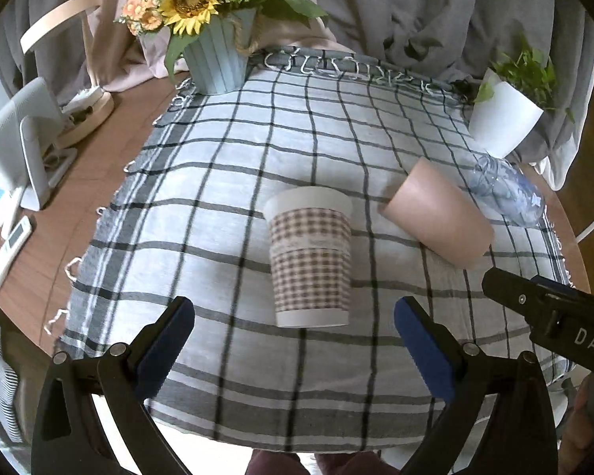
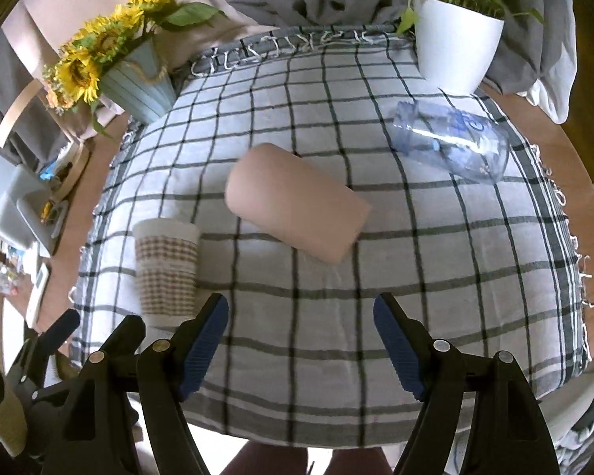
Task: Flip cup upside down
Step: 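Set the houndstooth cup upright on the cloth and open the right gripper, then grasp the houndstooth cup with the left gripper and tip it rim-down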
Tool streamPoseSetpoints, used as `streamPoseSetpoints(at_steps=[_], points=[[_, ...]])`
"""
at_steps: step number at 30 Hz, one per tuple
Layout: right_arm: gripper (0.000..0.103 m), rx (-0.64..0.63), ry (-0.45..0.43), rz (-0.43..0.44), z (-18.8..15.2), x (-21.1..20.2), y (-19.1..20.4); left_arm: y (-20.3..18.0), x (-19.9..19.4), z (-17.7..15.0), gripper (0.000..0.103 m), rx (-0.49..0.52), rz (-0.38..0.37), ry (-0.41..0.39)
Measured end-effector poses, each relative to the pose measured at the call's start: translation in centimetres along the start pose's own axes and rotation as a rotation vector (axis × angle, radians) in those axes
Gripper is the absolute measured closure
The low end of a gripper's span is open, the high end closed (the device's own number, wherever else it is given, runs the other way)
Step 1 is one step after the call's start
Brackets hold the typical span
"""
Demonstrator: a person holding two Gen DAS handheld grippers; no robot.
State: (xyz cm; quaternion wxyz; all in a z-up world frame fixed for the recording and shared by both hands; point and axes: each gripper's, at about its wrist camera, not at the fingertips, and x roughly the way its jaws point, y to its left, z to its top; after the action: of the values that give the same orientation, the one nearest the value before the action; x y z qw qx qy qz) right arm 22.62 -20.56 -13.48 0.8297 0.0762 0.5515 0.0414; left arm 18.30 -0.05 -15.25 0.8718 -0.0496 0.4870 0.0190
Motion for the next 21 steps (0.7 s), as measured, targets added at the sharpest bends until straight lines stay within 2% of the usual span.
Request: streamPoseSetpoints(at_steps=[3,10,15,17,21], points=[[0.027,-0.007,0.005,0.005,-0.2,0.4,-0.7,-0.3,0.7,-0.4,0.0,-0.015,-0.017,-0.006],[0.027,-0.025,0.019,0.002,-0.5,1.7,-1.5,-0.8,2.6,-1.0,0.004,-0.014,0.002,-0.013],[0.027,-0.036,0.038,-0.001,-0.9,2.6,-1.8,-0.8,4.1,-1.5,0.015,-0.014,-0.004,-0.006],[0.027,-0.036,0.05,0.001,-1.1,2.9,-1.8,-0.7,4.7,-1.5,0.026,-0.012,-0.003,-0.002],[0.027,-0.035,0.067,0.005,-1.4,3.3,-2.2,-0.8,5.4,-1.7,0.038,-0.002,-0.001,0.011]])
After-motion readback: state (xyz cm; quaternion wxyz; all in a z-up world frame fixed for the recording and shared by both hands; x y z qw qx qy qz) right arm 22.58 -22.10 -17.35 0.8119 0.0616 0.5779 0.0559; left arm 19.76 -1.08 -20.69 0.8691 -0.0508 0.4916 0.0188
